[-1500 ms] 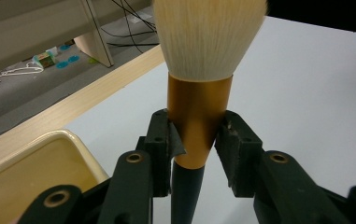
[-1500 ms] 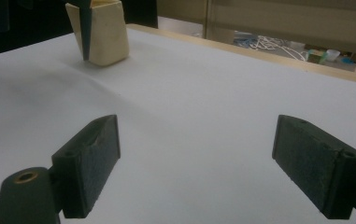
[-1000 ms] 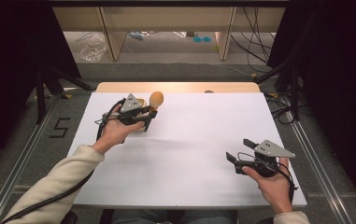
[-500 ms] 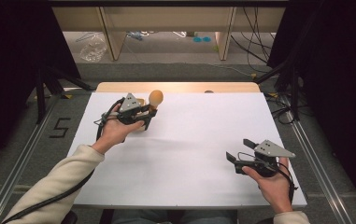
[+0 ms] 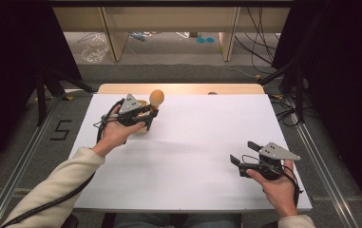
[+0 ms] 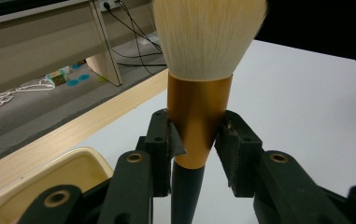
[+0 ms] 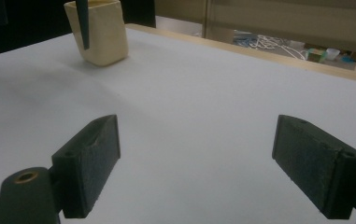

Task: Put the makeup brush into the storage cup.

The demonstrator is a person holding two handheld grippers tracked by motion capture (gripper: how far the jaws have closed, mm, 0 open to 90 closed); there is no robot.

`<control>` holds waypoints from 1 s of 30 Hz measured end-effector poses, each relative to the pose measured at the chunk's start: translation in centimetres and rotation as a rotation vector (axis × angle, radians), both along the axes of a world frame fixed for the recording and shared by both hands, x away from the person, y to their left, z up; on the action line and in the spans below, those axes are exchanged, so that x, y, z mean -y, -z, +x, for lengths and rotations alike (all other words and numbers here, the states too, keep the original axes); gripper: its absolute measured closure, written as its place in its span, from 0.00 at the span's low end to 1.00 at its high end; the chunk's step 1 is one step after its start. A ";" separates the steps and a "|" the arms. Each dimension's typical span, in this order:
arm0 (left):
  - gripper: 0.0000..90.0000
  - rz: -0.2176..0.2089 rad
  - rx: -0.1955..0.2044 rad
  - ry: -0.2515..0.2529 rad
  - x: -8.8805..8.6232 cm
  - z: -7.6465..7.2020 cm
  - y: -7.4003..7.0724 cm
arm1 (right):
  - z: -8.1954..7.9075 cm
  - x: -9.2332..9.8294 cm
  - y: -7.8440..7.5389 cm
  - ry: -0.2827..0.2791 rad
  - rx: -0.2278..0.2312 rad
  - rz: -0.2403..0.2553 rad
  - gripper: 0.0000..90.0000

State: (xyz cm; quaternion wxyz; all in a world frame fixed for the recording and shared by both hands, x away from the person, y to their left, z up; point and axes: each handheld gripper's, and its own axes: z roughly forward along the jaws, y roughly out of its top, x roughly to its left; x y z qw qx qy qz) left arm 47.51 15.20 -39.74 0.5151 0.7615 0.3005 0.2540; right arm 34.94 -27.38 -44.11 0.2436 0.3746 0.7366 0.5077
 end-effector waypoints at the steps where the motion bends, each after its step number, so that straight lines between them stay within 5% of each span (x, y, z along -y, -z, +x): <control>1: 0.74 -0.004 0.001 0.001 0.0 0.0 0.0 | 0.0 0.0 0.0 0.000 0.001 -0.001 0.18; 30: 0.74 -0.045 0.038 -0.011 0.0 0.0 0.0 | 0.1 -0.1 0.1 -0.009 0.001 0.014 0.18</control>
